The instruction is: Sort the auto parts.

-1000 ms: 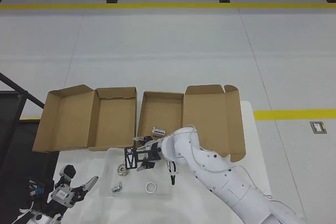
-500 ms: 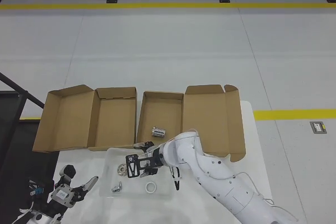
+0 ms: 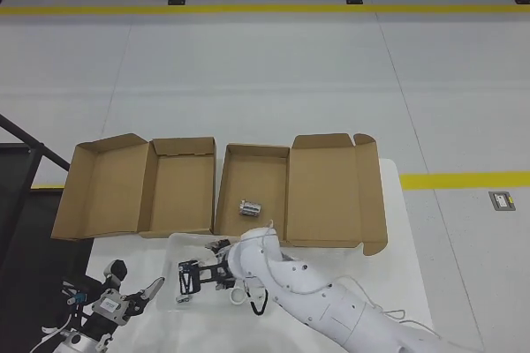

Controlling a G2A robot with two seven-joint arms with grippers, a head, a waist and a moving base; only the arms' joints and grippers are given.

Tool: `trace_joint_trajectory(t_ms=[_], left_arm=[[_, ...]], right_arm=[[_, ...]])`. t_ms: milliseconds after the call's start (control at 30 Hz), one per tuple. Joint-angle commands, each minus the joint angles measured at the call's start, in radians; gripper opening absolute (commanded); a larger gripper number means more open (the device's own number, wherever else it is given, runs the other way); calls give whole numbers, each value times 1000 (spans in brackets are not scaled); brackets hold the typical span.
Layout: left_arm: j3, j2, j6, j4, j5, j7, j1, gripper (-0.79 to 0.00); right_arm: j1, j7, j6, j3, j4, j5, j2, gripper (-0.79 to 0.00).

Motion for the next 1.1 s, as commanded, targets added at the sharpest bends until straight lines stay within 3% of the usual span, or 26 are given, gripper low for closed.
trace_joint_trajectory(t_ms=[0, 467, 533, 700, 1067], left_arm=[[0, 0, 0, 0, 0, 0, 0, 0], [0, 0, 0, 0, 0, 0, 0, 0], [0, 0, 0, 0, 0, 0, 0, 0], [0, 0, 0, 0, 0, 0, 0, 0], [0, 0, 0, 0, 0, 0, 0, 0]], right_arm=[[-1, -2, 23, -7, 9, -8, -7, -406], [-13, 171, -75, 14, 106, 143, -31, -431], [-11, 203, -86, 12, 124, 177, -39, -465], [1, 273, -67, -4, 171, 236, -64, -536], [50, 327, -1, -30, 322, 317, -126, -505]])
